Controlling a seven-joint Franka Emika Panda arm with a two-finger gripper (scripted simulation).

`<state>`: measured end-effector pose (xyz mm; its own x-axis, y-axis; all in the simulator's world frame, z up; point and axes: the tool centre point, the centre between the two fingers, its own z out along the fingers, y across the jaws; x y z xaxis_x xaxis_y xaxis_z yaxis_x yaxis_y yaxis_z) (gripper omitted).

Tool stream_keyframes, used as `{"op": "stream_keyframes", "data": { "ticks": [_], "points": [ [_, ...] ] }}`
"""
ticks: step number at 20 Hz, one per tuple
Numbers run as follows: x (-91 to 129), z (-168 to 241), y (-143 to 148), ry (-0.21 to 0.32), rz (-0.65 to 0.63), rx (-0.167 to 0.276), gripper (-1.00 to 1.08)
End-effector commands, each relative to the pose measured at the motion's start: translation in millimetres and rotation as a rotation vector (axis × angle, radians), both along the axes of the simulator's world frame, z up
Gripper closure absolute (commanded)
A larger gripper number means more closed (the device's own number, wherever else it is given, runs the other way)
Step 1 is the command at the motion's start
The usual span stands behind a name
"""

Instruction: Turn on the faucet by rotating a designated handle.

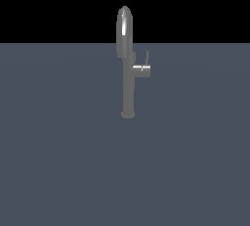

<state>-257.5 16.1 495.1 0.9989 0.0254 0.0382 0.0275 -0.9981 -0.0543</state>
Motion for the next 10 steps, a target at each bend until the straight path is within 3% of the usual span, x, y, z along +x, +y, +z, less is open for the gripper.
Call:
{"op": "stream_keyframes", "data": {
  "ticks": [1, 10],
  "points": [
    [0, 0, 0, 0.0, 0.0, 0.0, 1.08],
    [11, 1, 1, 0.027, -0.028, 0.028, 1.08]
  ]
}}
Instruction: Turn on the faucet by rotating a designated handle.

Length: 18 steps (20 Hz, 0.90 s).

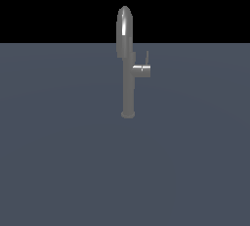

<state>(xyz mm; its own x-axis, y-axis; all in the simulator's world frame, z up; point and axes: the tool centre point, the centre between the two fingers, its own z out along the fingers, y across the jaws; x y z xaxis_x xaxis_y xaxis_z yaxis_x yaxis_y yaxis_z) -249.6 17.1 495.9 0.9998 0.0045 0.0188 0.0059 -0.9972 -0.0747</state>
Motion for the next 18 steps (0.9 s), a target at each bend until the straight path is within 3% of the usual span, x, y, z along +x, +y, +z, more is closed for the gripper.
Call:
{"op": "stream_keyframes", "data": {
  "ticks": [1, 8, 18],
  "points": [
    [6, 0, 1, 0.014, -0.014, 0.014, 1.08],
    [32, 1, 2, 0.08, -0.082, 0.08, 1.08],
    [89, -2, 0, 0.224, -0.228, 0.225, 1.08]
  ]
}}
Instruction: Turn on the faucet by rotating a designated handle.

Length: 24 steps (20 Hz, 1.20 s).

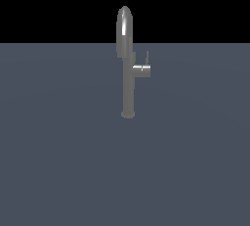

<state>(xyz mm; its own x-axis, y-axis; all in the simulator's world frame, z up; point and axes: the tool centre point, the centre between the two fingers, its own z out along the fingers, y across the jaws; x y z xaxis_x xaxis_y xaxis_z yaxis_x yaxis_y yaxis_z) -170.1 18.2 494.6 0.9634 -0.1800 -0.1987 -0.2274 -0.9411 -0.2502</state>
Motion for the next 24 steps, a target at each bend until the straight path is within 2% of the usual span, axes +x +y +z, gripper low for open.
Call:
{"op": "stream_keyframes", "data": {
  "ticks": [1, 14, 24],
  "points": [
    [15, -2, -2, 0.038, -0.039, 0.038, 1.08],
    [92, -23, -18, 0.244, -0.248, 0.249, 1.08],
    [149, -56, -39, 0.416, -0.423, 0.429, 1.08]
  ]
}}
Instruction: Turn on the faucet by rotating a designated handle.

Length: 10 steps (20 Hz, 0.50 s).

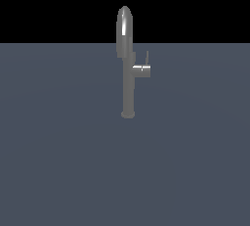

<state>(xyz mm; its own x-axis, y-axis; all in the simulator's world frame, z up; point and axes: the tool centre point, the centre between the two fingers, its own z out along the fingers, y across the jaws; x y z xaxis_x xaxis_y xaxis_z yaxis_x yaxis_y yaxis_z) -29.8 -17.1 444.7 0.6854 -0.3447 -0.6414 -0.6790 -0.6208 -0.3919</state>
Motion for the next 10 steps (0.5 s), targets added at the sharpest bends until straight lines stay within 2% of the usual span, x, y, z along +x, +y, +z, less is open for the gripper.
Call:
{"op": "stream_keyframes", "data": {
  "ticks": [1, 10],
  "points": [
    [14, -10, -6, 0.046, -0.046, 0.049, 1.08],
    [59, -58, -30, 0.223, -0.228, 0.235, 1.08]
  ]
}}
